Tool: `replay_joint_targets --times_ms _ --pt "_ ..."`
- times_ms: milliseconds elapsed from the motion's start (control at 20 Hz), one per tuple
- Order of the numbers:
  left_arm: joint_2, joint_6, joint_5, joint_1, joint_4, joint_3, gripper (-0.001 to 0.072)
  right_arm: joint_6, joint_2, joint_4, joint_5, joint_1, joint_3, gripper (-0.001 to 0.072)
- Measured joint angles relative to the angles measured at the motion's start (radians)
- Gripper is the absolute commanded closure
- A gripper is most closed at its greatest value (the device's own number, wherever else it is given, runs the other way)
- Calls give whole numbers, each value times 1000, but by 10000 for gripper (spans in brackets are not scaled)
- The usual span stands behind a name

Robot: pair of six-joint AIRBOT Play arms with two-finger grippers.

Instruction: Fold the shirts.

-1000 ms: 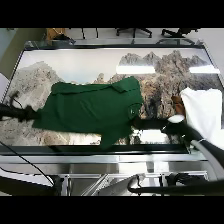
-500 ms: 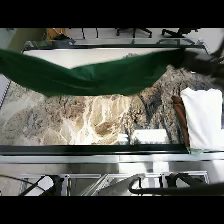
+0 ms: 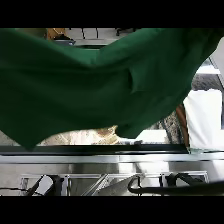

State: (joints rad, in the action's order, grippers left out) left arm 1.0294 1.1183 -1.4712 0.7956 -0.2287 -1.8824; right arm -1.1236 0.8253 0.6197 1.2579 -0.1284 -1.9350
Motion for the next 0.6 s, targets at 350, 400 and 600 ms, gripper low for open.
replay_joint_targets --times_ms 350,400,600 --pt "207 -16 80 -312 -323 377 692 -4 390 141 27 8 70 696" --pt "260 -19 123 -358 -376 412 692 2 454 145 13 8 75 695" --pt "508 -23 278 -473 -498 429 692 25 704 146 -77 8 86 696"
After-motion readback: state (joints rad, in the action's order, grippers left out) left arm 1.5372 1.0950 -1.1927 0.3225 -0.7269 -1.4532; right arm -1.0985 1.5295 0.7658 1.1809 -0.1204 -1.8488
